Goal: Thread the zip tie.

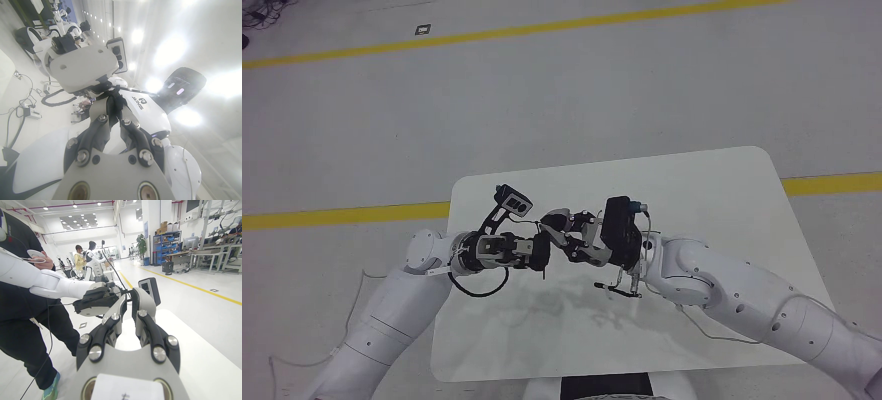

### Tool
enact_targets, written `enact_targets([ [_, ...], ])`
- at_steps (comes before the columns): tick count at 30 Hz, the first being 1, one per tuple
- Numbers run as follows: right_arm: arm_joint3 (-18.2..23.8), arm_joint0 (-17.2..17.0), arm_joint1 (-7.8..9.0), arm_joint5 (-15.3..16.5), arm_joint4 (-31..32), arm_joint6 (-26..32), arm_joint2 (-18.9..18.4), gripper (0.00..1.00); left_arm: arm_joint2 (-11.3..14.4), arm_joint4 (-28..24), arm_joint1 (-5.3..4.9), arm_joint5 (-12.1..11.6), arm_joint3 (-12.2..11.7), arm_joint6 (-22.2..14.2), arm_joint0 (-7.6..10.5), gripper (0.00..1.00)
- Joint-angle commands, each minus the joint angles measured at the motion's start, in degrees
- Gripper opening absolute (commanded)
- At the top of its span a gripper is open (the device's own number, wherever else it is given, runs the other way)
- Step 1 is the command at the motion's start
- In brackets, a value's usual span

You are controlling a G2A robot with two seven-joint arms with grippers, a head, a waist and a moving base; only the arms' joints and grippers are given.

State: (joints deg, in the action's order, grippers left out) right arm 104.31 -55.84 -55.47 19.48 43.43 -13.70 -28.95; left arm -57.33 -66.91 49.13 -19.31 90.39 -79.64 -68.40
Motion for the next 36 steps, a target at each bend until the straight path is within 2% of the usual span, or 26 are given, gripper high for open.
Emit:
enact_targets([
  [1, 0.0, 0.0, 0.0, 0.0, 0.0, 0.0, 0.0, 0.09, 0.0, 0.0, 0.0, 0.0, 0.0, 0.0, 0.0, 0.0],
  [4, 0.0, 0.1, -0.01, 0.0, 0.0, 0.1, 0.1, 0.08, 0.0, 0.0, 0.0, 0.0, 0.0, 0.0, 0.0, 0.0],
  [5, 0.0, 0.1, -0.02, 0.0, 0.0, 0.1, 0.1, 0.06, 0.0, 0.0, 0.0, 0.0, 0.0, 0.0, 0.0, 0.0],
  [6, 0.0, 0.1, -0.03, 0.0, 0.0, 0.1, 0.1, 0.0, 0.0, 0.0, 0.0, 0.0, 0.0, 0.0, 0.0, 0.0],
  [20, -0.1, -0.6, 0.05, 0.0, 0.2, 0.6, -0.3, 0.0, 0.0, 0.0, 0.0, 0.0, 0.0, 0.0, 0.0, 0.0],
  [36, -0.2, -4.1, 0.46, 0.0, 1.4, 1.9, -3.3, 0.0, 0.0, 0.0, 0.0, 0.0, 0.0, 0.0, 0.0, 0.0],
])
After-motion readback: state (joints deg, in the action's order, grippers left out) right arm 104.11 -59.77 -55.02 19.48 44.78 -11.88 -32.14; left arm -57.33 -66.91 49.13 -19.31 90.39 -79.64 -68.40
